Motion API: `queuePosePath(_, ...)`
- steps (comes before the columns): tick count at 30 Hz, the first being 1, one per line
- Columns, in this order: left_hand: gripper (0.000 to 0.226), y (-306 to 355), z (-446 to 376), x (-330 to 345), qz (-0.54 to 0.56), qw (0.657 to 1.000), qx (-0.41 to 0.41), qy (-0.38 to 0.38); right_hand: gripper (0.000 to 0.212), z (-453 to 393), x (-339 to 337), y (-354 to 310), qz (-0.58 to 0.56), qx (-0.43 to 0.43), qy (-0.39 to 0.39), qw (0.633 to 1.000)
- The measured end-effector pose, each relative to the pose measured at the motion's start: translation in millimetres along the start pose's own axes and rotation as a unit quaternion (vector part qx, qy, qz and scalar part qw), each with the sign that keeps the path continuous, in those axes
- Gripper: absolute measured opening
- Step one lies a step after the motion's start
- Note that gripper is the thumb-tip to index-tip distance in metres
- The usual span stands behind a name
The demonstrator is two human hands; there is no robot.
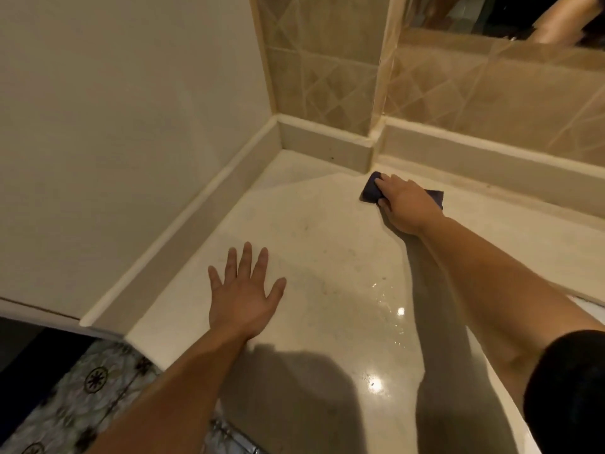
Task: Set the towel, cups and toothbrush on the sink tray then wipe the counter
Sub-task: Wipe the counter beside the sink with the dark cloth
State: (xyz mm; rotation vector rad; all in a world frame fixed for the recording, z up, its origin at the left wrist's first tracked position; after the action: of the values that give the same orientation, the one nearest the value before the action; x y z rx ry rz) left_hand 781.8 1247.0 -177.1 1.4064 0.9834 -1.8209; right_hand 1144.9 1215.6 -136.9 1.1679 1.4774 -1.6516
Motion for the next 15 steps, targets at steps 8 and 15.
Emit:
queuePosePath(8, 0.081, 0, 2, -2, -0.002, 1.0, 0.001, -0.013, 0.046, 34, 24, -24, -0.044, -0.033, -0.04, 0.998)
queuePosePath(15, 0.081, 1, 1, -2, -0.008, 0.999, 0.021, -0.031, 0.042, 200, 67, -137, -0.123, -0.098, -0.037, 0.987)
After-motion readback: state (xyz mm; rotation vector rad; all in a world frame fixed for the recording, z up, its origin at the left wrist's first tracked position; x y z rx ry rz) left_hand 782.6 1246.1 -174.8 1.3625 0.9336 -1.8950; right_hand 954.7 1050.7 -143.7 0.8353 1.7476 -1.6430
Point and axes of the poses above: each hand's wrist, its own z-axis away from the middle knuckle, its own x-axis out of the palm, y = z × x, the point moved 3 cm from there along -z, towards the middle knuckle, and after that the axes turned 14 degrees about -z, right-handed, at the moved point
